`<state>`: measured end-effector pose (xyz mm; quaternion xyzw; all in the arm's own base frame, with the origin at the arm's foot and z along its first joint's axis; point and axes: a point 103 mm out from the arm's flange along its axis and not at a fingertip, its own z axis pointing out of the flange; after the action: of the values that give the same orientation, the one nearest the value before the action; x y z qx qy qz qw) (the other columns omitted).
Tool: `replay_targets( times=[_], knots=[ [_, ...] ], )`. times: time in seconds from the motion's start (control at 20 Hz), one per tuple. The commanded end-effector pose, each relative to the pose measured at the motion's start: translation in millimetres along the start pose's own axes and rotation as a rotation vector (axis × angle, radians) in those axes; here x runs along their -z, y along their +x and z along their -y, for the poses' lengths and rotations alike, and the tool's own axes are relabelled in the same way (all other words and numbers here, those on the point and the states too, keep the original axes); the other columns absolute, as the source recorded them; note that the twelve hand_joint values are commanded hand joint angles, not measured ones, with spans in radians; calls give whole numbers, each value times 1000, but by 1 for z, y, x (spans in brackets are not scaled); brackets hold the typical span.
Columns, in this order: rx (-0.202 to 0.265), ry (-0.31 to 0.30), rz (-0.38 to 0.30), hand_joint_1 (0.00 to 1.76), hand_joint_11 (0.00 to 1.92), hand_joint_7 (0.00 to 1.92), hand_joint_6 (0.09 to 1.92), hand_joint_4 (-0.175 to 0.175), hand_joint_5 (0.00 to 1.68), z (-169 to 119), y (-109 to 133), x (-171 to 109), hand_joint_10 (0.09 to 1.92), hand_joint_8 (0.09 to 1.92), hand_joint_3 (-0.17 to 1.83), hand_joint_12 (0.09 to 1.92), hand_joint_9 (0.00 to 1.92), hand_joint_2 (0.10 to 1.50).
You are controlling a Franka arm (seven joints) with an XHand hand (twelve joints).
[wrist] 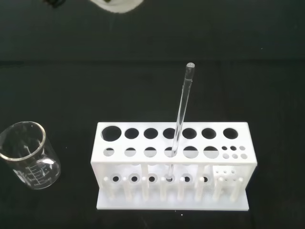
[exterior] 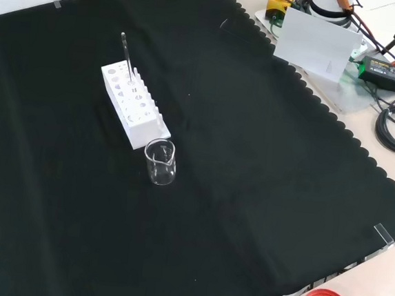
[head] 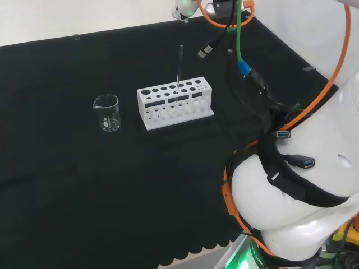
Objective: Take the glass rod from the white test tube rack.
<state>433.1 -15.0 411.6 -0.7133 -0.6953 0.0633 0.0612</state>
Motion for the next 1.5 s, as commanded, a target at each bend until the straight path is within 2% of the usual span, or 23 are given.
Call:
replay_targets(
  times=[0.05,0.8,1.15,1.3,1.5],
  knots=[
    [28,3,-12,875,458,649,744,-50,672,-23,0,-8,725,727,624,1351,687,774],
    [68,43,-42,860,444,640,751,-38,645,-64,-7,-45,743,723,640,1368,672,761],
    [65,58,-38,850,445,637,753,-36,633,-76,-11,-54,747,723,643,1368,671,759],
    [79,89,-46,847,446,636,752,-35,625,-82,-14,-61,749,724,643,1369,671,759],
    [85,102,-52,842,447,628,750,-33,607,-94,-16,-77,751,723,645,1369,671,759]
  ],
)
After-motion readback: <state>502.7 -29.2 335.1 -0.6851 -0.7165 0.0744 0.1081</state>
